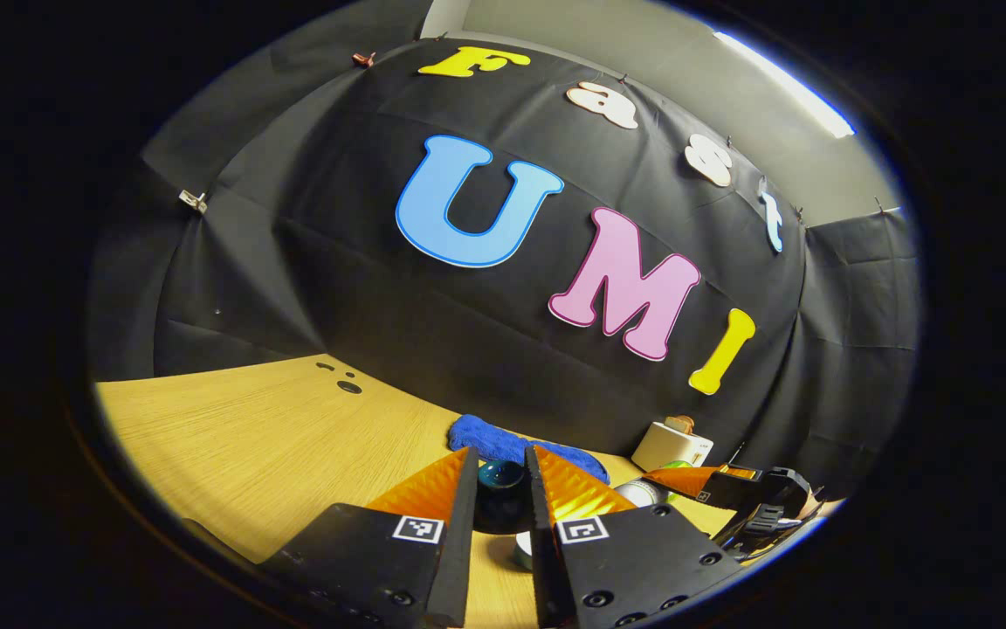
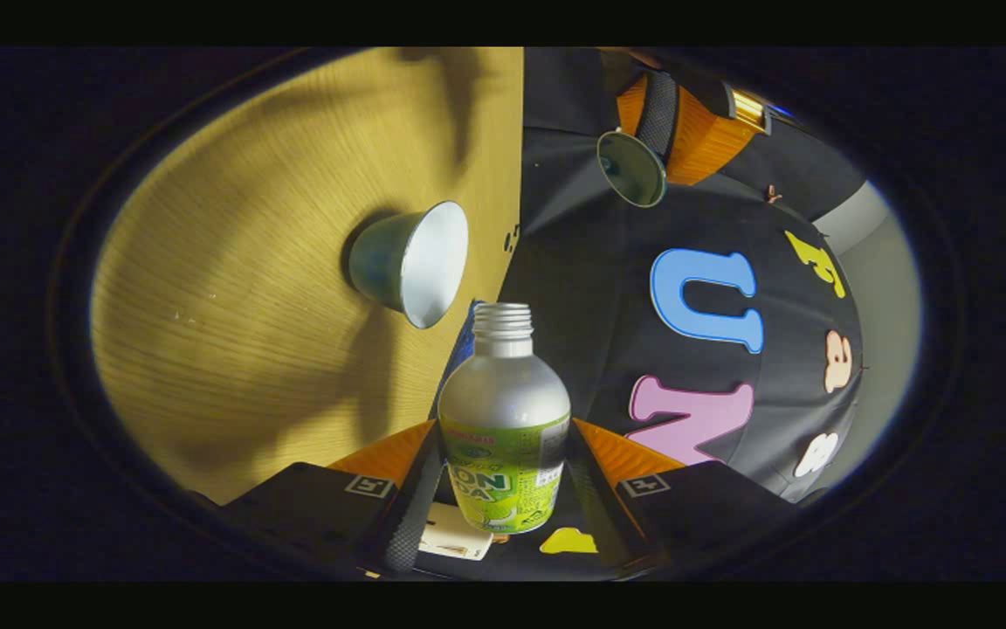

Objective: Open the teacup lid with one hand, grasp the water bottle and pour water into the teacup with the other hand; after pouring, place the water bottle on the coaster and then close the teacup lid.

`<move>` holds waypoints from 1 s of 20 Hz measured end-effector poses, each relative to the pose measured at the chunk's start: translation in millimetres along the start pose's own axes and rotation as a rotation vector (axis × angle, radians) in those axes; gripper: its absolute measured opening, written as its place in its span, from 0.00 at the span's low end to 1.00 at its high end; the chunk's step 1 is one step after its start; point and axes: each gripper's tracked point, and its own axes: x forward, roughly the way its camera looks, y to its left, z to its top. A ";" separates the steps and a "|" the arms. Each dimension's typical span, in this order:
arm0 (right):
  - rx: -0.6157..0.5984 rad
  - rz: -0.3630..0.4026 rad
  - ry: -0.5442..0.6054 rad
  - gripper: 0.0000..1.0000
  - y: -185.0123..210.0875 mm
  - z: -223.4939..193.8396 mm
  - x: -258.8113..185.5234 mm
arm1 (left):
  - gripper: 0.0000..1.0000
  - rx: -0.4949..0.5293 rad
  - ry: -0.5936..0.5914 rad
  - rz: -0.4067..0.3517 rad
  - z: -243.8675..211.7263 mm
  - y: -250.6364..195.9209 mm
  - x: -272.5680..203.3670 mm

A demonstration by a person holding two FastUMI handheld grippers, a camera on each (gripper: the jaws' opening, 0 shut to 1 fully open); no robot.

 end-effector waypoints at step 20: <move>-0.369 -0.067 -0.025 0.78 -30.3 -1.1 3.2 | 0.33 -0.011 0.014 -0.002 -2.2 3.1 1.2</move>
